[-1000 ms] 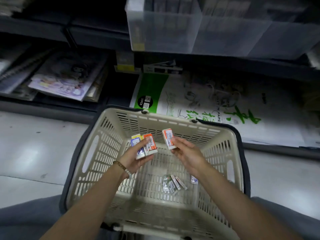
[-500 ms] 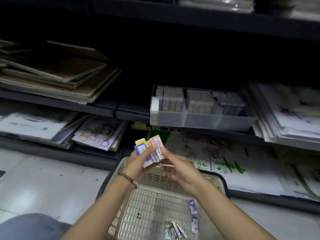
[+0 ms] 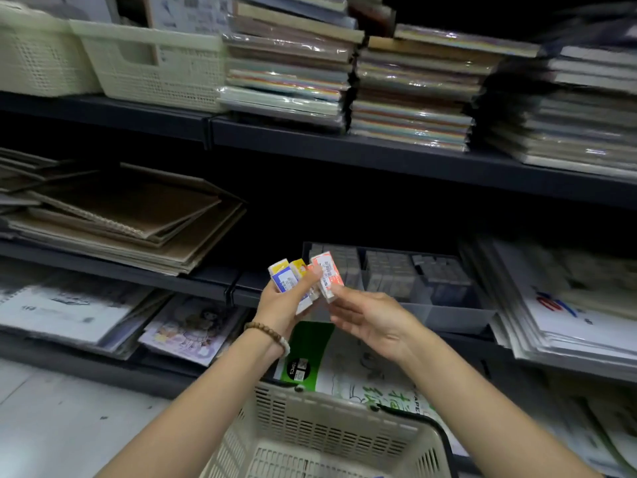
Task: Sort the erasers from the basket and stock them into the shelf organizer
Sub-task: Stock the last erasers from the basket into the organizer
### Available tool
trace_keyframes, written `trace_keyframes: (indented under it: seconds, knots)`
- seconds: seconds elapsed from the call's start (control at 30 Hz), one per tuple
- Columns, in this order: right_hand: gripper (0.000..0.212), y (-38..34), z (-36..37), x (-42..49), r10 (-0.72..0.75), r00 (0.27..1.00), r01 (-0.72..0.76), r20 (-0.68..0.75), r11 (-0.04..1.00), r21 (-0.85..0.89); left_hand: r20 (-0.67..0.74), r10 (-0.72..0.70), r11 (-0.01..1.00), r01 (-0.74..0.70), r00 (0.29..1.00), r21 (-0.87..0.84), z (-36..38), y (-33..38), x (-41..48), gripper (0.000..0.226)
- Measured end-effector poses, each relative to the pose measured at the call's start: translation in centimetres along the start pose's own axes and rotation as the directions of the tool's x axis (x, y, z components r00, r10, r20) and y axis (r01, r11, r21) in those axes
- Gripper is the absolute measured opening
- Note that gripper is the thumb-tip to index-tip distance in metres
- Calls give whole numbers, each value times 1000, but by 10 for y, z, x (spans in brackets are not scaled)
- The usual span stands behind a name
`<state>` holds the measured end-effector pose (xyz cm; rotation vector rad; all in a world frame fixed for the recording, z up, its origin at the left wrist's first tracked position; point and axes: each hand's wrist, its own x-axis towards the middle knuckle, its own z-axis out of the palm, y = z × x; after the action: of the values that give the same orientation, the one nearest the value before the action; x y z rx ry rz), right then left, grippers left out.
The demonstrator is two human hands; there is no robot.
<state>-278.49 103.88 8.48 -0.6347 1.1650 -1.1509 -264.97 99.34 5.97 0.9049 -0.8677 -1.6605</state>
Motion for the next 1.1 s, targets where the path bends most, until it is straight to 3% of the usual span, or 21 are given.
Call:
trace_keyframes:
  seconds: [0.1,0.17,0.23,0.33,0.4,0.43,0.5,0.63,0.73,0.83,1.1]
  knots:
    - [16,-23,-8,14,-37,996,32,83,997,67,-41,5,998,-7,999,-55,-4,9,14,27]
    - [20,-37,-17,25,-111,991,117,70,989,-90,-85,-1,995,-8,996,-103,-13,15,22,13]
    - [27,-50,-27,40,-193,981,187,20,912,-366,-114,-12,991,-3,993,-133,-25,18,28,12]
    - [41,-64,-35,65,-257,966,190,25,639,-745,-133,-23,990,4,991,-143,-42,13,32,13]
    - [44,-67,-34,82,-268,959,174,91,307,-936,-146,-30,989,9,989,-145,-51,8,33,14]
    - [44,-65,-32,88,-260,956,179,134,155,-972,-147,-40,989,19,988,-145,-53,7,34,16]
    - [43,-53,-24,97,-252,951,195,180,39,-980,-144,-54,990,34,988,-140,-56,5,36,18]
    - [43,-23,-17,107,-368,900,271,234,53,-961,-126,-29,993,15,992,-117,-56,8,39,31]
    - [32,-13,-19,106,-462,860,332,217,184,-925,-123,-21,991,4,992,-134,-58,8,39,40]
    - [27,-12,-19,102,-478,867,319,140,319,-892,-104,-42,988,26,994,-151,-58,8,38,41]
    - [13,-11,-22,99,-446,894,283,43,489,-825,24,-127,971,129,992,-200,-55,6,32,35]
